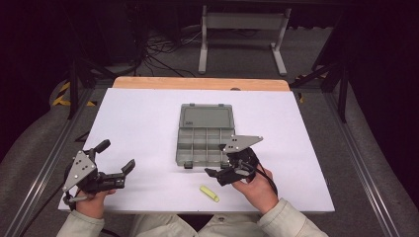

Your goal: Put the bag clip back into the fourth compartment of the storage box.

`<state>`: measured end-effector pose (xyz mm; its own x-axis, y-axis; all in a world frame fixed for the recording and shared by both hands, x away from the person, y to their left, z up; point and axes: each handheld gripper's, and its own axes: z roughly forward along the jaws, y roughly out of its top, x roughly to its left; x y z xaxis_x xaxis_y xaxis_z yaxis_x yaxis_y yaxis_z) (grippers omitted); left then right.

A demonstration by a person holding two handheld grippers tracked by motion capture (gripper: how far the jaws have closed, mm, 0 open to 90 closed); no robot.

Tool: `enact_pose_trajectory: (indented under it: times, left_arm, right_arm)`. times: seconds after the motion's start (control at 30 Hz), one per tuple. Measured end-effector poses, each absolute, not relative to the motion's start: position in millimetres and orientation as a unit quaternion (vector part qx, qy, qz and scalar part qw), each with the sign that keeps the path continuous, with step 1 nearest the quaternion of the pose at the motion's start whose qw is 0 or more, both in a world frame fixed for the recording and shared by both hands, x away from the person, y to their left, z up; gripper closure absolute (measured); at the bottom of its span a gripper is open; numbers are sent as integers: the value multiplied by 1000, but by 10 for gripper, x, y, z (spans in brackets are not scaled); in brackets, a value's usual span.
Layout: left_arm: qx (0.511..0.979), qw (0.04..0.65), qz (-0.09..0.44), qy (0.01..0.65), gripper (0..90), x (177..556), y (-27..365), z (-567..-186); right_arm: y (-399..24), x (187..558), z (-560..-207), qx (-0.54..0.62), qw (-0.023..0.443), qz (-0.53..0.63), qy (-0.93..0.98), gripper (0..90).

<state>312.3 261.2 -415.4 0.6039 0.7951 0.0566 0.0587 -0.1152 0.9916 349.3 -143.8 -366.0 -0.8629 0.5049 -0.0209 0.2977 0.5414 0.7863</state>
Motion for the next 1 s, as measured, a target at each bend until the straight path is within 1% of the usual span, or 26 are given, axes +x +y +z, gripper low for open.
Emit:
enact_pose_trajectory:
  times: [0.13,0.33,0.77,1.0]
  left_arm:
    - [677,586,315,315,2,3125,2614,-4154]
    - [678,586,314,314,3,3122,2615,-4152]
    - [679,586,313,313,2,3123,2612,-4152]
    - [679,586,313,312,3,3123,2610,-4152]
  right_arm:
    - [-1399,3488,-3642,234,110,389,884,147]
    - [-1356,3486,-3659,234,110,347,901,166]
    - [-1261,3514,-3752,234,66,277,930,163]
    - [-1213,3485,-3774,228,63,253,938,171]
